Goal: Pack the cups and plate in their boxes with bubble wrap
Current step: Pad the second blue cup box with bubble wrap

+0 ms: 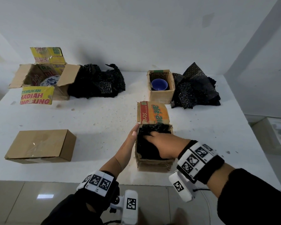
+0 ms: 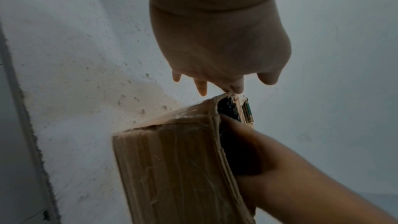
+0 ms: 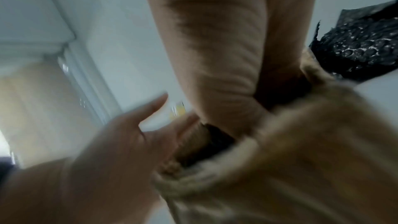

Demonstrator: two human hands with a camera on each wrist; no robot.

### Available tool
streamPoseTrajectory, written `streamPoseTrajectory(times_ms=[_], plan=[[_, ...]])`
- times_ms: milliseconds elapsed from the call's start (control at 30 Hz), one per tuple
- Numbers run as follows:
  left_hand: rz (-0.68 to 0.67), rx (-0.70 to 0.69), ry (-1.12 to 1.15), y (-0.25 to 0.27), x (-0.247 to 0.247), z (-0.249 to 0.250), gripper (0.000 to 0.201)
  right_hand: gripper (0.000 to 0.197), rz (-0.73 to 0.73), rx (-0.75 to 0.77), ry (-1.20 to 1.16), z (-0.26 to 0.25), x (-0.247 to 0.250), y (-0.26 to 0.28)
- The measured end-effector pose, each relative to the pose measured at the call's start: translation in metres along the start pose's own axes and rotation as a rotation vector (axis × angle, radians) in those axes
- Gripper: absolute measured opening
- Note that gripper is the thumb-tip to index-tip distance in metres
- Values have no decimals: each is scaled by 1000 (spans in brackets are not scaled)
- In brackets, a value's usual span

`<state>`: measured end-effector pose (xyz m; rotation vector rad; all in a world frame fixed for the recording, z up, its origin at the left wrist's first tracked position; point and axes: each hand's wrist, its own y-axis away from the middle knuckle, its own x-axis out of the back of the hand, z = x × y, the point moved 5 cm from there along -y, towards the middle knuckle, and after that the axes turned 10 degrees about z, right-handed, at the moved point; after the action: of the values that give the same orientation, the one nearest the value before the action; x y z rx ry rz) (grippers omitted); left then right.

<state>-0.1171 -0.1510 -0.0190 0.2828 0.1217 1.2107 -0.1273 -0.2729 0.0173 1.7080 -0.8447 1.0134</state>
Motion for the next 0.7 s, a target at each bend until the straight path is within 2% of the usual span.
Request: streamPoseTrajectory(times_ms=[67, 133, 200, 300, 467, 567, 700], plan=[[-6, 1, 0, 0, 1, 0, 53, 56, 101, -12, -67, -5, 12, 6], [-11, -8, 0, -1, 1, 0, 61, 49, 313, -67, -92, -9, 20, 16], [-10, -6, -3, -2, 1, -2, 58, 56, 412, -137, -74, -13, 16, 24], [-6, -8, -23, -2, 2, -4, 51, 71, 284, -268, -97, -11, -11, 22], [-12, -12, -34, -3, 3, -6, 52, 76, 135, -429, -183, -8, -40, 9], [-22, -15, -44, -4, 4, -7, 62, 76, 58, -481, -182, -4, -44, 1], [-31, -10, -41, -4, 4, -6, 64, 77, -41, -495, -215, 4, -37, -9]])
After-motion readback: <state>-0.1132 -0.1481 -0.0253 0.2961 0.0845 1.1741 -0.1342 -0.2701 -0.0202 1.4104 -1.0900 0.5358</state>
